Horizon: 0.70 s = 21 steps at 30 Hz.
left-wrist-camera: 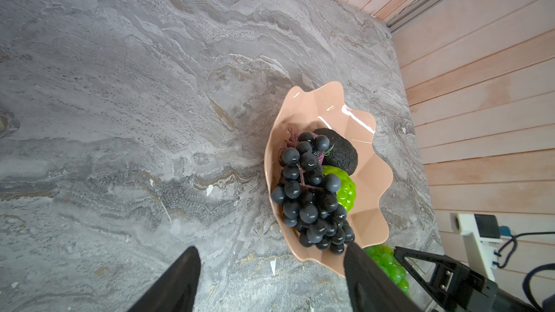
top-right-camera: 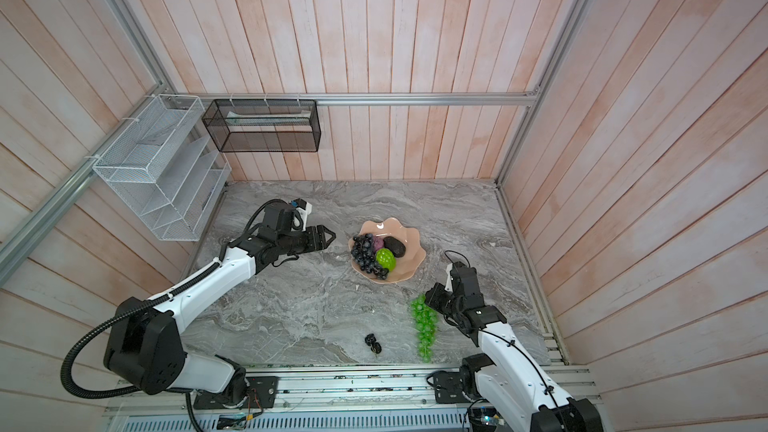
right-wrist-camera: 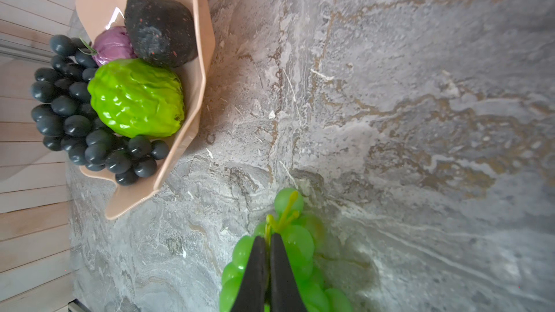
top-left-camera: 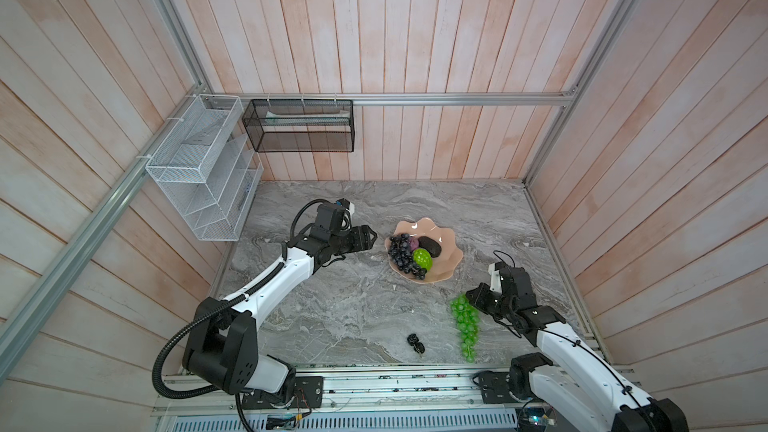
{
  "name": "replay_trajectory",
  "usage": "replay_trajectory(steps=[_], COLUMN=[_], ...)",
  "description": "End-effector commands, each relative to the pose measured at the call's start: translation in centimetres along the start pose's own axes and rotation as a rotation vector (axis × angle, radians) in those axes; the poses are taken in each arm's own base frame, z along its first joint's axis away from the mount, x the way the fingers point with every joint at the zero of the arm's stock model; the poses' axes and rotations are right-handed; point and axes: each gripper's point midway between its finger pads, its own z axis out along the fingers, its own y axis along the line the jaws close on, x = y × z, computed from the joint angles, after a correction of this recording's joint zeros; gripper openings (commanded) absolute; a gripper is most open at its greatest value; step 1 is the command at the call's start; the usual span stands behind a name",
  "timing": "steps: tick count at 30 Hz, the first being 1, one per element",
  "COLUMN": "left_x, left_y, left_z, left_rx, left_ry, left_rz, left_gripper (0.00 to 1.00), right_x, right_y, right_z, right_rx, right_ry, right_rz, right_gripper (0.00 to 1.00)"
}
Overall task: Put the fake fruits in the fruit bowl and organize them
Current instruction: 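Grasp the green grape bunch with the right gripper and lift it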
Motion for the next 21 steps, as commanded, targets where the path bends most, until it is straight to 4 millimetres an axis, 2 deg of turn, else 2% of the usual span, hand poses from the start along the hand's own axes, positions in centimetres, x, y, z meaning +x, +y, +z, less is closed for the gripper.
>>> replay_trajectory(steps=[1,13,21], left_x=[0.2,0.7,0.9], left_y=[-0.1,0.3,0.4], left_z=[-0.7,-1.4,-2.2], left_rx=[0.01,-0.004,-0.018], left_ry=[-0.007,-0.01,-0.019], left_rz=[-0.008,-0.024,-0.037], left_gripper=[0.78,0.78,0.77], right_x=[0.4,-1.9,-4.0], right_y=[0.0,2.2,5.1], right_z=[-0.2,-2.7,-6.0], right_rx=[-0.003,-0.028,-0.05], right_ry=[0.004,-0.071,-0.124], right_rz=[-0.005,-0.074,-0.148], right_gripper=[0.0,0.0,0.0])
